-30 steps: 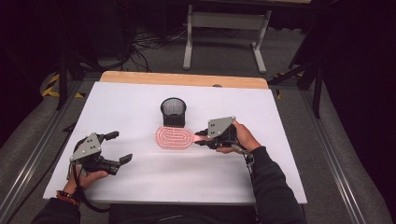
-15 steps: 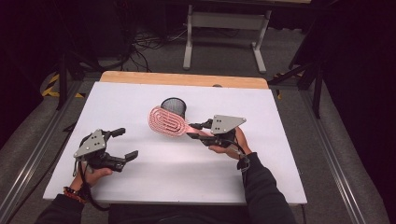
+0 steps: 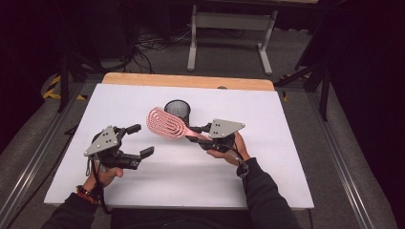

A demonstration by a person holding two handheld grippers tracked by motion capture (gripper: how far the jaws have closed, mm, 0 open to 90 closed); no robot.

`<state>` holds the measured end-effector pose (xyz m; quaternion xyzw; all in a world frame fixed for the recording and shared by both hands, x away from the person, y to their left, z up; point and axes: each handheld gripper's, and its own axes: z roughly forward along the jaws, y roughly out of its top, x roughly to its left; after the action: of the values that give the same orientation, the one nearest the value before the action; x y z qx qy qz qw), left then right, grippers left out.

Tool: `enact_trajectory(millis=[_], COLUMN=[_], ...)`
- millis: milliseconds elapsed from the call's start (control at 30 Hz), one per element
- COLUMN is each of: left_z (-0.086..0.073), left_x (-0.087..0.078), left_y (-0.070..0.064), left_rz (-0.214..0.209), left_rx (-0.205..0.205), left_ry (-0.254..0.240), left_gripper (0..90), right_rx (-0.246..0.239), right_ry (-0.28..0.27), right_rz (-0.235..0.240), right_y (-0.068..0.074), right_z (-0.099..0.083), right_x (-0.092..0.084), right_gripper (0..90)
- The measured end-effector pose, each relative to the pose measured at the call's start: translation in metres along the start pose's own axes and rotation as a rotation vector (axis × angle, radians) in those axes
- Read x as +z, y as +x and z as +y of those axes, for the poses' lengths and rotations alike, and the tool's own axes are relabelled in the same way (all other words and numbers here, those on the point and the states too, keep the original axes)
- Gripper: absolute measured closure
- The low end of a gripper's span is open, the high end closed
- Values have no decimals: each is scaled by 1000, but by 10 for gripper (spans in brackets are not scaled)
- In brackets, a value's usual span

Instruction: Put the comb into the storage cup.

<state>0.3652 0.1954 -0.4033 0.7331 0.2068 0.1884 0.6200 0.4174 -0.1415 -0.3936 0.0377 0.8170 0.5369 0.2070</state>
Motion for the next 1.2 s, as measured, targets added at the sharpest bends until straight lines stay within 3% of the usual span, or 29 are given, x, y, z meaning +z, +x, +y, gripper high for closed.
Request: enact_trajectory(millis=[100, 233, 367, 667, 833, 1033, 1200], left_z=[6, 9, 12, 18, 19, 20, 22], left_x=[11, 26, 40, 52, 53, 56, 59], left_y=[-2, -6, -10, -16, -13, -11, -9], left_rz=[33, 24, 46, 106, 149, 166, 153], left_rx=[-21, -39, -57, -107, -186, -207, -225], left_ry=[13, 14, 18, -73, -152, -175, -204], left_gripper=[113, 114, 132, 190, 356, 411, 539], right_rx=[13, 24, 32, 15, -1, 13, 12], right_ry=[-8, -17, -18, -18, -21, -30, -24], right_rz=[-23, -44, -60, -118, -189, -217, -257], right_y=[0, 1, 3, 12, 20, 23, 24], right_z=[-2, -6, -8, -8, -9, -10, -12], right_x=[0, 1, 3, 10, 16, 21, 22], right_gripper=[698, 698, 698, 698, 697, 697, 697])
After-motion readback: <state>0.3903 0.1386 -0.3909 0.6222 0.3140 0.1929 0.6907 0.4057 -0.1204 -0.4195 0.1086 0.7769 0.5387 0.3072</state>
